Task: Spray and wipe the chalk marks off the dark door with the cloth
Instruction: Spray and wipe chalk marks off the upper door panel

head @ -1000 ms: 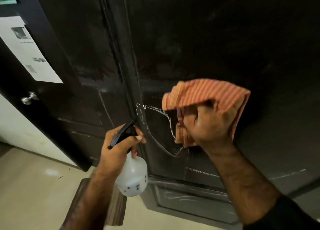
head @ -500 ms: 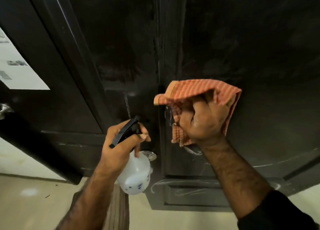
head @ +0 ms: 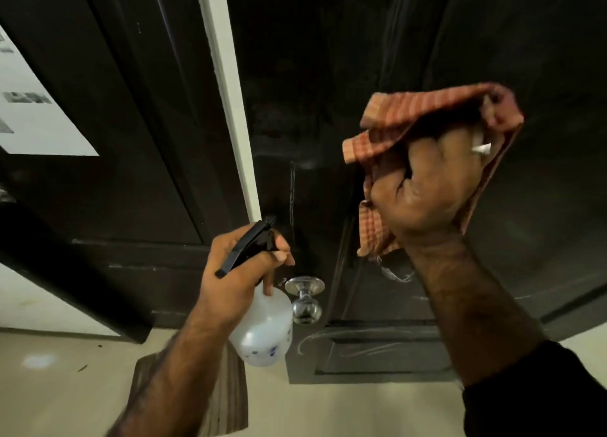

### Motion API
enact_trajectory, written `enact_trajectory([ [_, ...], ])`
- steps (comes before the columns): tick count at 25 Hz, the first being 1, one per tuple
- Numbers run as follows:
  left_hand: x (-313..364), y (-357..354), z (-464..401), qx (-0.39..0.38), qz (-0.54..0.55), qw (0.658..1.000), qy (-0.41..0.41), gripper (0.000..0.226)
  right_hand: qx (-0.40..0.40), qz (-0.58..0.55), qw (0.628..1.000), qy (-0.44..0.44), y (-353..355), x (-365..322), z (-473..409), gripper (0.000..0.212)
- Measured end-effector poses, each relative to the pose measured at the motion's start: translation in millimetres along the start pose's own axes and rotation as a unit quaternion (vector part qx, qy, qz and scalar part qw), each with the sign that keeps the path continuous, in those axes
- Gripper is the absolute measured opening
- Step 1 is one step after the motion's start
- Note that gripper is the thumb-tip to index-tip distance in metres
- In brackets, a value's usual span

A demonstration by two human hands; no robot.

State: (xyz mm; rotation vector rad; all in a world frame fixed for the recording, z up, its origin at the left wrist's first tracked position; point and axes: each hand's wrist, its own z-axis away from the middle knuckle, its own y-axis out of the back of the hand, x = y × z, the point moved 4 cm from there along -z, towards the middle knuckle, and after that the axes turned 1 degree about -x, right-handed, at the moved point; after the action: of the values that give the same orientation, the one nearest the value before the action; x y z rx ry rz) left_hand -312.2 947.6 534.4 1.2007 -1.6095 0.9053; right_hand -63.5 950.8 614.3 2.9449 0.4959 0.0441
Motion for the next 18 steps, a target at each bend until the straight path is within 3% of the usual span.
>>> enact_trajectory([
  [2,0.2,1.7,-2.8,-0.002,0.011,1.000,-0.001,0.009,-0.046,0.026,0.998,0.023,-2.4,-6.3,29.7,0.009],
  [4,-1.9,3.6,-4.7,-0.006,0.015,1.000,-0.004,0.010,-0.225,0.002,0.974,0.030,-11.7,-2.2,91.8,0.014],
  [5,-2.4,5.5,-6.0,-0.009,0.015,1.000,-0.003,0.010,-0.272,-0.047,0.961,0.015,-13.6,2.0,110.3,0.024],
  [6,-1.5,7.4,-6.6,-0.013,0.017,1.000,-0.001,0.011,-0.259,-0.048,0.964,0.020,-11.0,4.6,110.6,0.029],
  [8,3.1,10.6,-10.3,-0.017,0.027,0.999,-0.005,0.012,-0.215,0.023,0.969,0.119,-7.4,2.6,76.2,0.022],
  [11,3.8,14.5,-15.9,-0.015,0.022,1.000,-0.006,0.009,-0.070,0.069,0.995,0.021,-1.7,-3.3,-4.1,0.010],
  [13,1.6,17.5,-16.0,-0.018,0.021,1.000,-0.009,0.010,-0.019,0.045,0.998,-0.044,-3.2,-15.5,3.7,0.004],
  [15,0.3,23.8,-14.6,-0.015,0.030,0.999,-0.007,0.011,-0.126,0.036,0.991,0.032,-8.7,-23.4,56.7,0.009],
  [17,0.9,33.3,-13.3,-0.004,0.032,0.999,-0.006,0.010,-0.251,-0.064,0.962,0.086,-4.2,-26.1,80.3,0.020],
  [18,2.1,37.9,-13.0,0.001,0.025,1.000,-0.005,0.010,-0.247,-0.101,0.959,0.092,-5.6,-29.2,72.8,0.020],
])
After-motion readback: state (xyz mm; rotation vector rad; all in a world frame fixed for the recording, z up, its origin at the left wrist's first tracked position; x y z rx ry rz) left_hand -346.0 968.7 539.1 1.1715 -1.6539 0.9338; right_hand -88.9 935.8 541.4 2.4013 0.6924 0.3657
